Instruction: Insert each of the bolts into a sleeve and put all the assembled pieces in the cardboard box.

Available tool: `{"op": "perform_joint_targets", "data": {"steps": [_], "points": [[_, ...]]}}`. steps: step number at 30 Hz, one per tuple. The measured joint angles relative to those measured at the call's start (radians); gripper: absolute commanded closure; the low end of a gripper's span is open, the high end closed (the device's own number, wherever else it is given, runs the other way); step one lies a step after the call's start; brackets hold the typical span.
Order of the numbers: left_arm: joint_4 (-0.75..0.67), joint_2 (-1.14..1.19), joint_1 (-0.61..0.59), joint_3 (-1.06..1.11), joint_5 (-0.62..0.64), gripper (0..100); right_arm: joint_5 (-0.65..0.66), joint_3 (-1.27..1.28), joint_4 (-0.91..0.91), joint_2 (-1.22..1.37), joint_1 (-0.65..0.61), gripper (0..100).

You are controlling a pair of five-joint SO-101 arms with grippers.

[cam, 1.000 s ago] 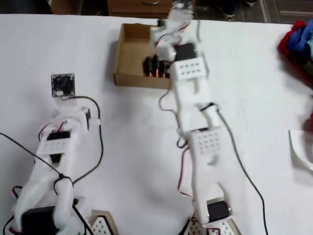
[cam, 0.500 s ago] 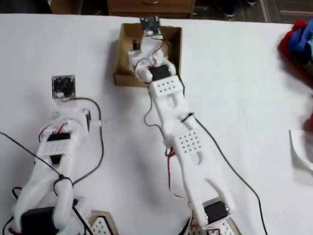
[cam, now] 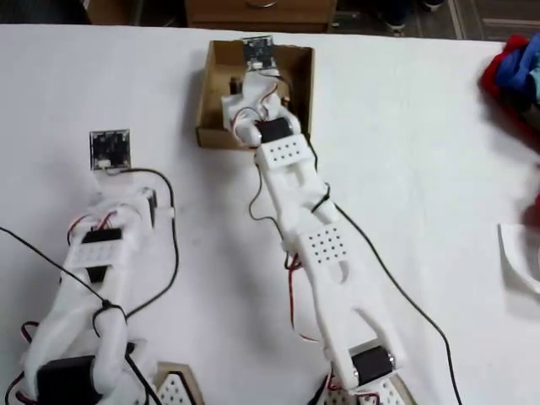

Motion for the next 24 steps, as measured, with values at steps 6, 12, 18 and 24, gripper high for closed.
{"op": "perform_joint_targets", "data": {"steps": [6,12,18,24], "points": [[0.0,0.0,0.002,0.0,0.0,88,0.0,0.034,0.008,0.0,-0.002,85.4],[0.0,0.0,0.003,0.0,0.0,88,0.0,0.032,0.017,-0.003,-0.002,88.7],[0.0,0.0,0.003,0.0,0.0,88,0.006,0.021,0.064,-0.009,0.028,97.1],[0.0,0.0,0.003,0.0,0.0,88,0.006,-0.124,0.308,-0.12,0.132,97.8]]}}
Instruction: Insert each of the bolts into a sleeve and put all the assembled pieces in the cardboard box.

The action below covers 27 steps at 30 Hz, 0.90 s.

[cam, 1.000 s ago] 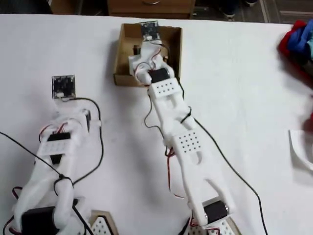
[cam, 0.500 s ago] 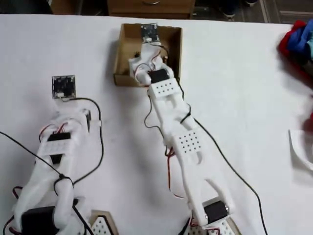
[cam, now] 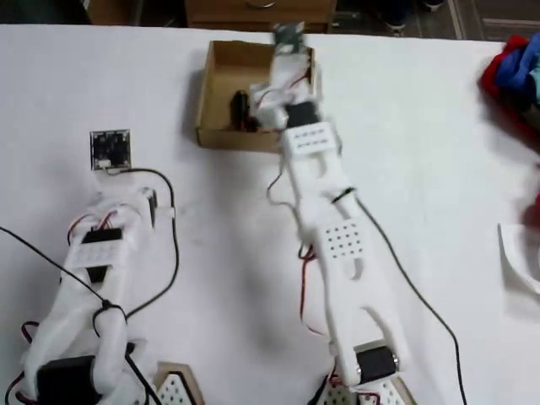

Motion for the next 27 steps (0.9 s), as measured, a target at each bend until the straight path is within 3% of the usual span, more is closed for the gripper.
{"op": "perform_joint_targets", "data": {"steps": [8,15,21,24,27], "points": [[0.057,-0.083,0.0,0.0,0.0,88,0.0,-0.031,0.525,-0.284,0.1,97.8],[0.456,-0.516,-0.002,0.0,0.0,88,0.002,0.133,0.598,-0.545,0.218,97.8],[0.876,-1.048,-0.006,0.063,0.0,88,0.002,0.729,0.6,-1.031,0.198,97.4],[0.965,-1.284,-0.003,0.206,0.0,88,0.002,1.171,0.591,-1.355,0.155,97.4],[0.984,-1.35,-0.006,0.341,0.0,88,0.002,1.583,0.494,-1.639,0.16,97.4]]}}
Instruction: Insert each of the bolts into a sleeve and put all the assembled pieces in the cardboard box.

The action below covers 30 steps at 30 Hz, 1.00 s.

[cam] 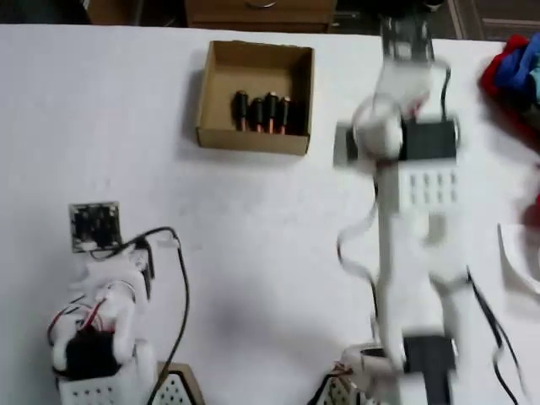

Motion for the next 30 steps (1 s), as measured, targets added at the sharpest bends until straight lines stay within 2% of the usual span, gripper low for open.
{"op": "perform_joint_targets", "data": {"steps": [4,10,19,22,27,30], "points": [[0.002,-0.02,0.003,0.055,0.0,88,0.0,0.482,-0.19,-0.293,0.072,97.4],[0.002,-0.026,0.003,0.163,0.0,88,0.0,1.065,-0.436,-0.644,0.124,97.8],[0.035,-0.026,0.012,0.196,0.003,88,0.0,1.648,-0.482,-1.238,0.121,97.8],[0.035,-0.026,0.08,0.196,0.003,88,0.0,1.683,-0.407,-1.39,0.121,97.8],[0.035,-0.026,0.229,0.196,0.003,88,0.0,1.686,-0.393,-1.395,0.121,97.8],[0.035,-0.026,0.255,0.196,0.002,88,0.0,1.686,-0.393,-1.393,0.121,97.8]]}}
